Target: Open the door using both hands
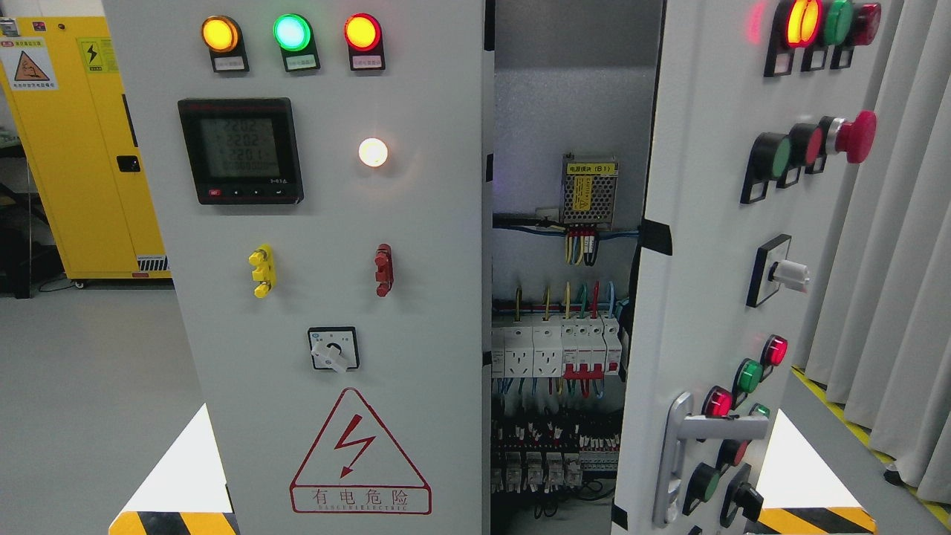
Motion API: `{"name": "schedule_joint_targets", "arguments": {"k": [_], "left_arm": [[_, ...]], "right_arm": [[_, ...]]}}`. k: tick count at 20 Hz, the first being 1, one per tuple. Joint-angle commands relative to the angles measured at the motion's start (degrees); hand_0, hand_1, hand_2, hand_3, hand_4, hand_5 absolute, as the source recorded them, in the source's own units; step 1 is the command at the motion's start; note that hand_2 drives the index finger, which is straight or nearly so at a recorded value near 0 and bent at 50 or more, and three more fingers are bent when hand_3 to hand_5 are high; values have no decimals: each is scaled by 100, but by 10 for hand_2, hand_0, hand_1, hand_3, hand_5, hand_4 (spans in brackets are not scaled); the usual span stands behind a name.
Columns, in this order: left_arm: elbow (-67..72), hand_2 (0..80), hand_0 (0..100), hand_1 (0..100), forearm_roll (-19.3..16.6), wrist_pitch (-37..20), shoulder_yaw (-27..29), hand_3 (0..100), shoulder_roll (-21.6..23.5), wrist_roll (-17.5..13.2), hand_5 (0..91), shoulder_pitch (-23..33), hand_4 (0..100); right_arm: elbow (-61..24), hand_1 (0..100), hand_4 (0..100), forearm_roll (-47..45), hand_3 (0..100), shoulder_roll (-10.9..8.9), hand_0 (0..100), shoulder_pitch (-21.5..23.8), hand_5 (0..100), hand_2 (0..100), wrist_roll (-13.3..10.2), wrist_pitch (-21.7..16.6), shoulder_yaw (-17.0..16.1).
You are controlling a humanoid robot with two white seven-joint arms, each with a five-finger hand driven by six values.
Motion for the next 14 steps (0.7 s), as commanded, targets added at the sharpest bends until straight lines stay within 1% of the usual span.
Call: {"name": "schedule_joint_targets", "arguments": {"k": [1,3,4,5,6,7,8,10,11,12,14], "left_arm": [[-1069,0,120,556,46,-444,39,0,232,-8,0,351,0],[-1746,0,120,556,47,-656,100,0,293,-26,0,510,0],[-1967,0,120,556,64,-665,170,0,355,-95,0,510,0],[-2152,0,120,556,73,-674,231,0,407,-270,0,510,0],[-2319,0,120,556,117,-666,293,0,434,-585,0,493,0],[-2538,0,120,556,152,-665,355,0,460,-1015,0,492,0],[-2784,0,120,556,152,-648,399,0,530,-1602,0,492,0],[-3198,0,120,556,152,-639,417,0,645,-2631,0,492,0],[-3461,0,120,556,161,-639,417,0,698,-2984,0,492,0],[-3846,0,120,556,222,-630,443,0,785,-3188,0,527,0],[-4707,0,120,556,476,-499,382,0,970,-3207,0,641,0]], "right_arm": [[-12,500,0,-1,0,-7,0,18,0,40,1,-1,-3],[-12,500,0,-1,0,2,0,18,0,40,1,-1,-3],[-21,500,0,-1,0,-7,0,18,0,40,1,-1,-3],[-30,500,0,-1,0,2,0,18,0,40,1,-1,-3],[-30,500,0,-1,0,2,0,18,0,40,1,-1,-3],[-30,500,0,-1,0,2,0,18,0,40,1,-1,-3],[-30,500,0,-1,0,-7,0,18,0,40,1,-1,-3],[-30,500,0,-1,0,-7,0,18,0,40,1,-1,-3],[-30,500,0,-1,0,-7,0,18,0,40,1,-1,-3],[-30,500,0,-1,0,-7,0,18,0,40,1,-1,-3],[-30,500,0,-1,0,-7,0,9,0,40,1,-1,-3]]}}
